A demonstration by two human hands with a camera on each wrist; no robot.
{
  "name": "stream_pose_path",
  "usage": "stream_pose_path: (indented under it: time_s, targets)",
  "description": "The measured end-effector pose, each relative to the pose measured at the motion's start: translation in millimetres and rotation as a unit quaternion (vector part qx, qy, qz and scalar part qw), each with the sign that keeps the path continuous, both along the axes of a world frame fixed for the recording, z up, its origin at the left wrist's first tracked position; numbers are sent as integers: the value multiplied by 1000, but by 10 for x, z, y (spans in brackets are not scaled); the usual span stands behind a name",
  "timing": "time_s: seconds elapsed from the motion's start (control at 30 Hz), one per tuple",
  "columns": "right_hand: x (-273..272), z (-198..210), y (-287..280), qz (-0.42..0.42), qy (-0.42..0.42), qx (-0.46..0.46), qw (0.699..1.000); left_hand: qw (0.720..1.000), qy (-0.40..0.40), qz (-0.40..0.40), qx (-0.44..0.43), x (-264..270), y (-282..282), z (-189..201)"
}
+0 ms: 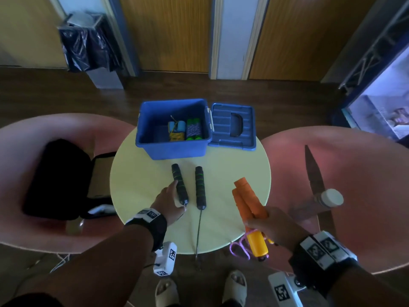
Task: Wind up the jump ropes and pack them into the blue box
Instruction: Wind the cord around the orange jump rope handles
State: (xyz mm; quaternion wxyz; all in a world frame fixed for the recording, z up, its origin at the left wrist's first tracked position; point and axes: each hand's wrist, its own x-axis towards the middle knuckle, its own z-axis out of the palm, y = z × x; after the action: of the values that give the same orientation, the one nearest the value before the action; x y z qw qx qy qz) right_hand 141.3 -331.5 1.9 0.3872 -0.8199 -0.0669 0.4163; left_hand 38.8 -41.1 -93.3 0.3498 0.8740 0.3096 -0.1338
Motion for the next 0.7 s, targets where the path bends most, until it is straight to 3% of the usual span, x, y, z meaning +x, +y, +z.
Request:
stream_pose_path:
  time_s: [0.1, 0.2, 0.33, 0.4, 0.47, 0.6, 0.7]
  targets:
    - [-93, 84, 135, -17, -9, -12, 1000, 1000, -6, -1, 1, -47, 83, 89]
    - [-185, 245, 338, 8, -7, -36, 999, 997, -62, -30, -21, -91, 131, 238]
    - [-308, 479, 693, 74, 9, -59, 995, 974, -126, -66, -176, -117, 5, 691]
    - [-405, 557, 878, 71, 13, -32, 997, 943, -115, -56, -306, -136, -62, 950]
    - [-523, 600, 1045, 39, 39, 36, 998, 920, -85, -48, -380, -192, -67, 1077]
    - [-717, 594, 1222, 10, 84, 113, 990, 877, -111, 19, -468, -365, 11, 1131]
    - [-801, 583, 1242, 27, 87, 105, 990, 881, -112, 36, -459, -484, 36, 1123]
